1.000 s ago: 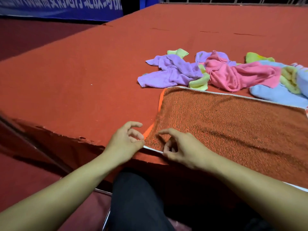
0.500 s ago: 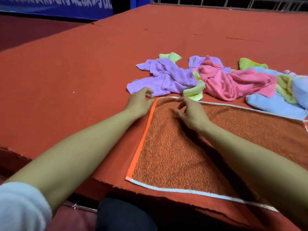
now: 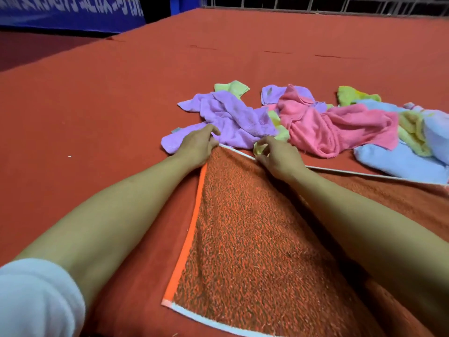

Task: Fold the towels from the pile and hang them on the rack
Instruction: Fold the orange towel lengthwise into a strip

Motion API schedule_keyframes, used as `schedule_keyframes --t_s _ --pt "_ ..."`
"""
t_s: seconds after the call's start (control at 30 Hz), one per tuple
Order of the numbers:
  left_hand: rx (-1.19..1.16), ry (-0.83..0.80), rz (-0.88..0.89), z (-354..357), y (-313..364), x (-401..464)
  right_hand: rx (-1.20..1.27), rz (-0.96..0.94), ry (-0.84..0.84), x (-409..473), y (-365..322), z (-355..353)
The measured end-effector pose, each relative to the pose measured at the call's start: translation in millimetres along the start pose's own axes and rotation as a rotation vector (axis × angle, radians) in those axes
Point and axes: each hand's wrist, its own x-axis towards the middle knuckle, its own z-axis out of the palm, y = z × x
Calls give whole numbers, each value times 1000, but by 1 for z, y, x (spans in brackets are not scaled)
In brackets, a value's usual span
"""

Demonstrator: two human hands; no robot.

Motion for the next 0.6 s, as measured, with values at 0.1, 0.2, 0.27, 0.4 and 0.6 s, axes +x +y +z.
schedule_keyframes --t_s 0.1,0.2,0.27,0.4,0.6 --pt "56 -32 -55 -2 -2 -2 8 -46 -58 -10 11 -7" --pt "96 -153 -78 -3 0 -9 -44 -9 -92 -17 27 -16" --pt "105 -168 -62 -4 0 -12 -20 38 -94 -20 41 -23" --pt "55 -14 -21 -12 4 -14 -10 94 -104 -27 64 -37" --pt "-130 118 64 -37 26 -49 187 17 79 -61 58 -71"
